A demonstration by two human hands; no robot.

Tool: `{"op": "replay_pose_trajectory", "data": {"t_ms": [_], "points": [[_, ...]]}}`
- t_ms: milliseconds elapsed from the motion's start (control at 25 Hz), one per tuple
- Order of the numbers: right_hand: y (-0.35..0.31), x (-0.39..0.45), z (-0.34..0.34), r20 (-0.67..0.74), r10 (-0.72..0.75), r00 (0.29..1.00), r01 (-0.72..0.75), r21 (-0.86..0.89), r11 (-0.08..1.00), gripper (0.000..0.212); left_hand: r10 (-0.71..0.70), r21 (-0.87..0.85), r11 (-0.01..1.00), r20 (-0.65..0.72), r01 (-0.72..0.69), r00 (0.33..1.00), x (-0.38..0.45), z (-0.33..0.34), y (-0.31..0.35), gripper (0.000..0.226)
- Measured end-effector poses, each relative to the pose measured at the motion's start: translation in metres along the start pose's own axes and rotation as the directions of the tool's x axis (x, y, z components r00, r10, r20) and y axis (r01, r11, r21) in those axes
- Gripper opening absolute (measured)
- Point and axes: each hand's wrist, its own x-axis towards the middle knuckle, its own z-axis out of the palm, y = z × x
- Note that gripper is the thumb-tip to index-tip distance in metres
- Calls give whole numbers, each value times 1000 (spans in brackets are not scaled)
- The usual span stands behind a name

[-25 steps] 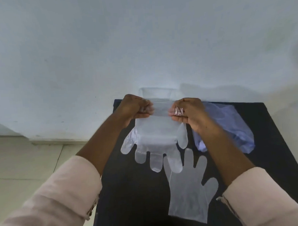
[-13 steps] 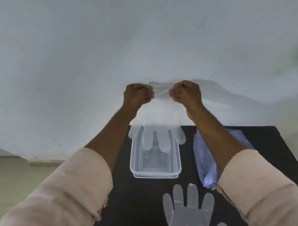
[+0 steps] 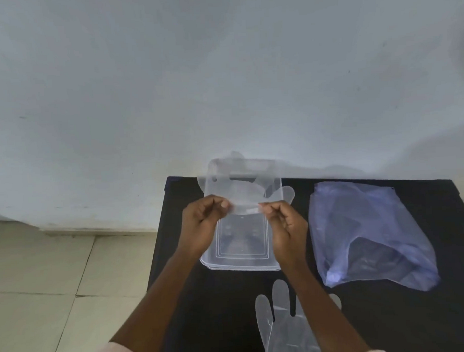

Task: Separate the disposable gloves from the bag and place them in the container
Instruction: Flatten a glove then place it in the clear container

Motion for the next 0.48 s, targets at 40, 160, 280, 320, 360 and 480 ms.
{"op": "replay_pose_trajectory", "data": {"t_ms": [40,160,280,320,360,480], "points": [[9,-5,2,-8,23,1000,-23,-18,1000,12,-17,38,999,6,17,1000,-1,0,-10,18],[21,-7,8,-32,57,998,-58,-46,997,13,-80,45,996,2,80,997,1,2,-23,15],[13,27,15,-12,46,999,-47,-56,997,15,-91,29,995,-19,91,996,30,5,-11,17],[6,47,19,-14,53,998,-54,-60,997,15,-89,26,996,-27,90,996,46,7,-1,17],[-3,68,22,-22,64,998,-66,-60,996,14,-86,16,996,-36,86,996,64,9,12,17],[-42,131,24,-65,30,997,-33,-48,998,13,-64,-58,997,-85,59,994,112,14,66,22]]}}
